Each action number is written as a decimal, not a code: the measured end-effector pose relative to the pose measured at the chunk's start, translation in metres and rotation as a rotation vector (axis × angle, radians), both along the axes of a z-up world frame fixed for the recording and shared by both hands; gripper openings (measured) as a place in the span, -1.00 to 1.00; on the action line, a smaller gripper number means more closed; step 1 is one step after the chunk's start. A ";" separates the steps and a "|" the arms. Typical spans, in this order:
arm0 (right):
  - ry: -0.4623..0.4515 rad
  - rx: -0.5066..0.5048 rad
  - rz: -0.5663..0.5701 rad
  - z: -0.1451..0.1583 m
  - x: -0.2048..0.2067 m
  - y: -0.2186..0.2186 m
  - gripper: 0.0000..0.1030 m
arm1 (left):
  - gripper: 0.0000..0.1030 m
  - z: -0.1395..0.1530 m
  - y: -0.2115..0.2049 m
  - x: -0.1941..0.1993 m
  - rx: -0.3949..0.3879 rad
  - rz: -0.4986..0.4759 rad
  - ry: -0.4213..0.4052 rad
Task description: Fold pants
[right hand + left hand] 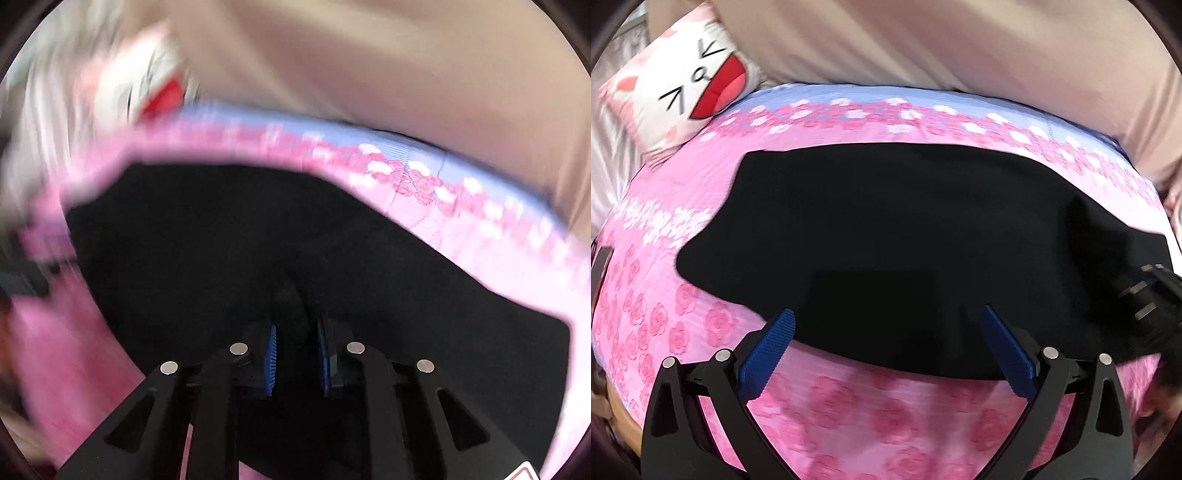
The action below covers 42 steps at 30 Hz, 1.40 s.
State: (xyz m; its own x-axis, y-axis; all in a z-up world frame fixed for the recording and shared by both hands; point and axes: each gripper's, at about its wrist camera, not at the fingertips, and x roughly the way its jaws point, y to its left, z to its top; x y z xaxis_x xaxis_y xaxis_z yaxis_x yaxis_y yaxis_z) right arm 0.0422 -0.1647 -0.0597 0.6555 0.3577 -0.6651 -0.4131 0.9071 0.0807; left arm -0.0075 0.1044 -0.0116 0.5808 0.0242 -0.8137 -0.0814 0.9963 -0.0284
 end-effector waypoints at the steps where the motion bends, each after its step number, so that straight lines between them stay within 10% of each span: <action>1: 0.006 0.096 -0.025 0.011 0.003 -0.009 -0.68 | 0.90 0.000 0.008 0.001 -0.006 0.020 -0.003; 13: 0.054 0.165 0.081 0.003 -0.001 0.034 -0.26 | 0.90 -0.010 0.069 -0.001 -0.037 0.155 0.017; 18: -0.013 0.213 -0.155 0.029 -0.026 -0.053 -0.40 | 0.90 -0.015 0.096 -0.004 -0.054 0.231 0.020; 23: 0.120 0.132 -0.448 -0.023 -0.032 -0.145 -0.66 | 0.90 -0.014 0.086 0.006 -0.043 0.205 0.022; 26: 0.117 0.292 -0.468 -0.020 -0.047 -0.168 -0.43 | 0.90 -0.014 0.073 0.012 -0.029 0.185 0.034; 42: -0.016 0.117 -0.203 -0.016 -0.038 -0.036 -0.16 | 0.90 -0.020 0.090 0.011 -0.022 0.263 0.061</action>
State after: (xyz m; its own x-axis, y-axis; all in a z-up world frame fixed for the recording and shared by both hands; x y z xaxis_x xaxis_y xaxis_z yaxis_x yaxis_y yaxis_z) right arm 0.0037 -0.2010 -0.0754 0.7320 0.2918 -0.6156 -0.2253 0.9565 0.1855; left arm 0.0031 0.1944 -0.0316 0.5064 0.1498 -0.8492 -0.3395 0.9399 -0.0367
